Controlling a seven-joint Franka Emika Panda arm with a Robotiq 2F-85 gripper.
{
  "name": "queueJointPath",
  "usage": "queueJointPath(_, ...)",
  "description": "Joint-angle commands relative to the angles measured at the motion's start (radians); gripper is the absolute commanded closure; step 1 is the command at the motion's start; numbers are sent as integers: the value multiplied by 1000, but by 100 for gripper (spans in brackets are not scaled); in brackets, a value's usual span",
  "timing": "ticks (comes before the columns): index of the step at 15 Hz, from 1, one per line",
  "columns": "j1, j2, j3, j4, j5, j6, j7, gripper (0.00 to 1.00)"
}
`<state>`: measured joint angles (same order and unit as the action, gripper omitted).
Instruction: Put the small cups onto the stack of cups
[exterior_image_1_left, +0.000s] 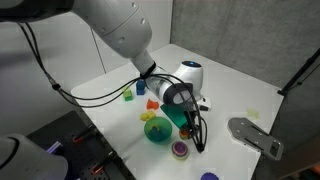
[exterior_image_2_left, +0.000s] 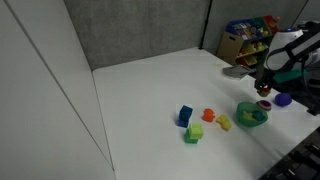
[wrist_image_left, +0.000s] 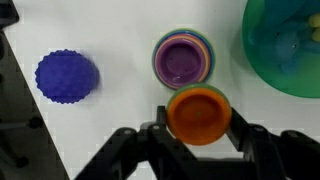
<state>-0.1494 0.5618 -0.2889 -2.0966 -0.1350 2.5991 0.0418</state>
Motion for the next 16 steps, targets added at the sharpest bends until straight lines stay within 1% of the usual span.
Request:
queueJointPath(1, -41, -17, 11, -25, 3, 32, -16, 66)
queueJointPath(3, -58, -23, 14, -39, 8, 36, -22, 66)
queueJointPath(8, -96, -16, 33, -70, 31, 99, -36, 66)
queueJointPath(10, -104, -11, 40, -80, 34, 126, -40, 66)
queueJointPath(16, -121, -7, 52, -104, 47, 149, -48, 66)
